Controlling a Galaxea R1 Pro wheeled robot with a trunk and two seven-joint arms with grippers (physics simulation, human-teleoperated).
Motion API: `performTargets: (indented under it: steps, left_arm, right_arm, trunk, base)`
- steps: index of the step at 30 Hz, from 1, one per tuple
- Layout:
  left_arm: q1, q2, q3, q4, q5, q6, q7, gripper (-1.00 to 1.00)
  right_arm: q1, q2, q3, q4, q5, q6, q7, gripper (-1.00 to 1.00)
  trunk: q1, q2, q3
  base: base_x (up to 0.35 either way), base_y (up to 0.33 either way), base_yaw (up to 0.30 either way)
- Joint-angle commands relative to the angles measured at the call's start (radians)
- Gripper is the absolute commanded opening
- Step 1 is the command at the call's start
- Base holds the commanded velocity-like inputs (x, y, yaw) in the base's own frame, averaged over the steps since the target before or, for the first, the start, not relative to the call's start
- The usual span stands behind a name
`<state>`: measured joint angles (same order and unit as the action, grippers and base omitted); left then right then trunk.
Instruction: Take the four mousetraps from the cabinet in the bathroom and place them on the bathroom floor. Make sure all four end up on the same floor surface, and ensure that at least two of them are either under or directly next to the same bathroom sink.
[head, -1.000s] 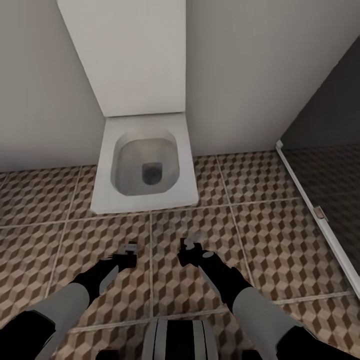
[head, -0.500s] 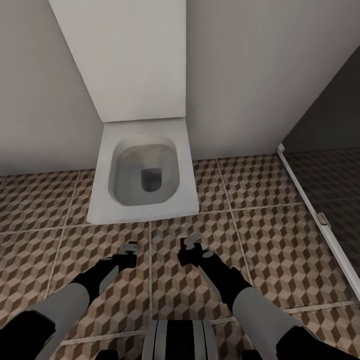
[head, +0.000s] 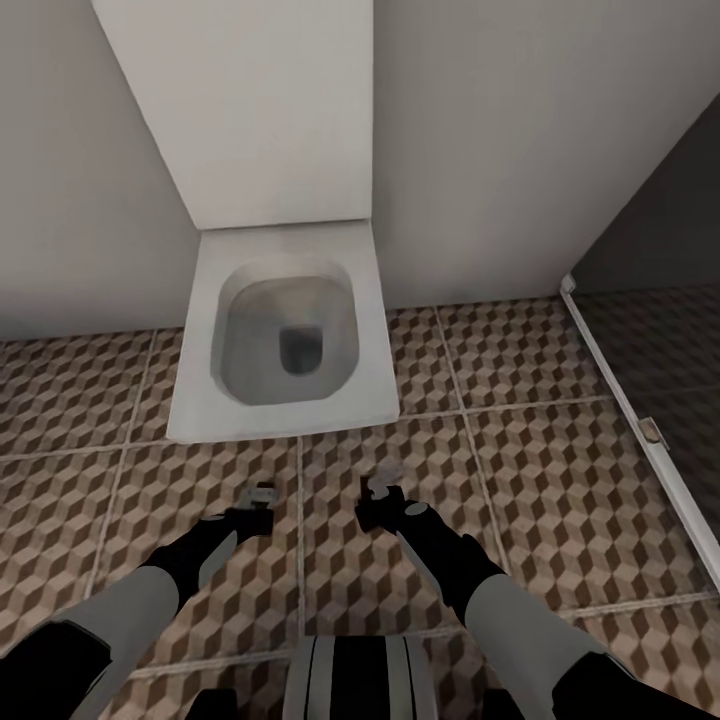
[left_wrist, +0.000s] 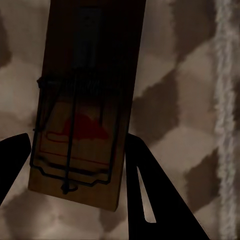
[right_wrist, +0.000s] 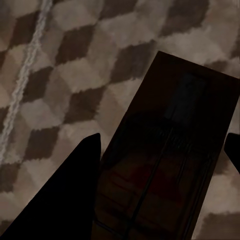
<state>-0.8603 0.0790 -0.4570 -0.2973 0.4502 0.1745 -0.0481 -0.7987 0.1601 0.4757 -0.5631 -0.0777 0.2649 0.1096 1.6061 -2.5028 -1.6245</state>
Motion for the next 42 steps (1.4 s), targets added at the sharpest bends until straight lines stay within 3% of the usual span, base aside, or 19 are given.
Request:
performTargets:
  steps: [1, 31, 35, 42]
  left_arm:
    - [0.0, 0.001, -0.003, -0.002, 0.005, 0.005, -0.001, -1.0]
    - [0.0, 0.001, -0.003, -0.003, 0.005, 0.005, 0.001, -1.0]
    - [0.0, 0.001, -0.004, -0.003, 0.005, 0.005, 0.001, -1.0]
    - [0.0, -0.006, -0.004, -0.003, 0.005, 0.005, 0.001, -1.0]
  right_arm:
    - [0.0, -0.001, 0.003, -0.001, -0.008, 0.005, -0.001, -1.0]
    - [0.0, 0.001, 0.004, 0.002, -0.006, 0.005, -0.003, -1.0]
    - [0.0, 0.014, 0.034, 0.07, 0.006, 0.006, -0.011, -1.0]
    - [0.0, 0.014, 0.041, 0.111, 0.013, 0.005, -0.028, -1.0]
  trunk:
    - [0.0, 0.0, -0.006]
    - [0.0, 0.0, -0.008]
    - [0.0, 0.0, -0.008]
    - [0.0, 0.0, -0.008]
  base:
    - [0.0, 0.0, 0.0]
    - [0.0, 0.0, 0.0]
    - [0.0, 0.0, 0.0]
    - [0.0, 0.0, 0.0]
